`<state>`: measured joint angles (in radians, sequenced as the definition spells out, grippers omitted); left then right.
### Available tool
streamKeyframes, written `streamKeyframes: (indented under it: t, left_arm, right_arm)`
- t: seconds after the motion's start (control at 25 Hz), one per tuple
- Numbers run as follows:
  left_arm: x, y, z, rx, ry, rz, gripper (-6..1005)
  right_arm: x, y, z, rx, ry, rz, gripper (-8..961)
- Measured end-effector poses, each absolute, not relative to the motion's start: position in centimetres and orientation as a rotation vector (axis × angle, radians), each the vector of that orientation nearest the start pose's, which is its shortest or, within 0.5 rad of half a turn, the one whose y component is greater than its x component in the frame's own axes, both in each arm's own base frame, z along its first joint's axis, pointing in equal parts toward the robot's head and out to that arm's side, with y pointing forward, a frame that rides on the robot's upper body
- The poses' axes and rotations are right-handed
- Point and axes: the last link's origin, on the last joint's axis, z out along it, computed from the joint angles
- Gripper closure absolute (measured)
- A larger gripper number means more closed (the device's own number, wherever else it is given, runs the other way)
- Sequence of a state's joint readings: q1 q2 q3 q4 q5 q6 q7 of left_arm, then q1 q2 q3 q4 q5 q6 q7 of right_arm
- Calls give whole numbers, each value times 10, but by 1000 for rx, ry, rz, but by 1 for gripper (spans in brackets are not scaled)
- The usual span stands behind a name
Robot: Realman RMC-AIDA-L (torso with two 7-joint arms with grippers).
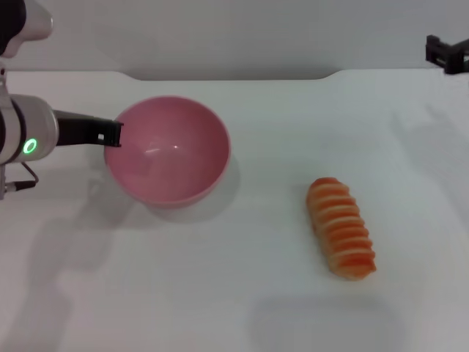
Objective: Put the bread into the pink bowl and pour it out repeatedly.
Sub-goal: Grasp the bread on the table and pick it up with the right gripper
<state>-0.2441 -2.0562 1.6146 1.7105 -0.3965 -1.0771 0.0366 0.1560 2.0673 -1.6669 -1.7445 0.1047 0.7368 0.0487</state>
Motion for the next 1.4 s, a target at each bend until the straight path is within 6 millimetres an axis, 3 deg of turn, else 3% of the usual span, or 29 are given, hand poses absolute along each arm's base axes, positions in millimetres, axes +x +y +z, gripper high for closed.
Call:
streamKeyframes:
  t: [0.12, 0.24, 0.44, 0.68, 1.4]
  left_arm:
    - [-187, 348, 32, -2032, -1072, -30, 970]
    - [-187, 350, 35, -2022, -1067, -40, 970]
    - [-187, 353, 37, -2017, -1058, -45, 970]
    - [-183, 357, 36, -2026, -1040, -46, 969]
    - [-175, 363, 33, -2045, -1010, -41, 969]
  right_arm:
    - [175, 368, 60, -1871, 853, -33, 336]
    - [173, 367, 33, -1993, 870, -221, 337]
    - [163, 357, -7, -2172, 892, -260, 339]
    - [172, 346, -30, -2221, 938, -312, 341]
    - [181, 339, -57, -2248, 948, -305, 346]
